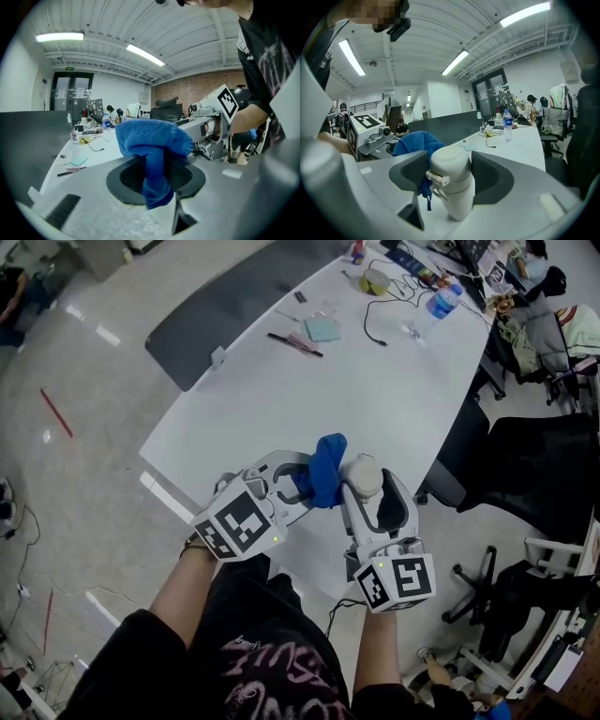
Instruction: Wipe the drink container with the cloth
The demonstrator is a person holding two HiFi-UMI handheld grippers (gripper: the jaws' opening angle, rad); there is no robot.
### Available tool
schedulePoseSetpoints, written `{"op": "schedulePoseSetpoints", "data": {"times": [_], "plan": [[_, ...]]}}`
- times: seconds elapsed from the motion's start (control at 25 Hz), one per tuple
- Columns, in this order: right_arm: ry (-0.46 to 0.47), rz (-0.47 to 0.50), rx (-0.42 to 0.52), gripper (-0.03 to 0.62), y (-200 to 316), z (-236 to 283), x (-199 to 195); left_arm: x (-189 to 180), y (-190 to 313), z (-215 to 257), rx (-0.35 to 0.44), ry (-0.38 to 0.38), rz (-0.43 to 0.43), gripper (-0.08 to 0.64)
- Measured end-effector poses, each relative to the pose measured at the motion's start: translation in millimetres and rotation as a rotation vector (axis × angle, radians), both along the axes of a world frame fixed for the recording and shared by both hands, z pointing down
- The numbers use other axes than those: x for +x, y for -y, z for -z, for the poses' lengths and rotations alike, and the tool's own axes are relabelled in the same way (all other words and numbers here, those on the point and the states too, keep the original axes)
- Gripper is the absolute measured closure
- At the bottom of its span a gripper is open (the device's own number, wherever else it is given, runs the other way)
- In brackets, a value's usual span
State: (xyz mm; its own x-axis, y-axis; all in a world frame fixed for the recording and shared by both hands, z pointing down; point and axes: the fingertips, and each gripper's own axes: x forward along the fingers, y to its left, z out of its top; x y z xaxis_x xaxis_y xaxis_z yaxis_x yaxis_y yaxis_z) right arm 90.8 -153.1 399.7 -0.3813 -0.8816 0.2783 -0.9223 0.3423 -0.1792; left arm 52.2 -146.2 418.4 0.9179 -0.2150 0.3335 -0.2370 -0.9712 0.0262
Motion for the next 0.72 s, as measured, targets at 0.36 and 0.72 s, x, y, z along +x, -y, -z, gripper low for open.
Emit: {"op": "schedulePoseSetpoints", "data": {"times": [0.36,0.72], "plan": [[-0.004,0.007,-0.003,0.299,-0.9,0.4,-2.6,10.1,-4.0,-5.8,-0.009,0.014,-0.106,0.459],[-0.004,0.002,-0.006,0.299,2.2,-0.2,-1.8,12.5,-3.9,-30.9,-0.086,0.03,-0.138,0.459]]}}
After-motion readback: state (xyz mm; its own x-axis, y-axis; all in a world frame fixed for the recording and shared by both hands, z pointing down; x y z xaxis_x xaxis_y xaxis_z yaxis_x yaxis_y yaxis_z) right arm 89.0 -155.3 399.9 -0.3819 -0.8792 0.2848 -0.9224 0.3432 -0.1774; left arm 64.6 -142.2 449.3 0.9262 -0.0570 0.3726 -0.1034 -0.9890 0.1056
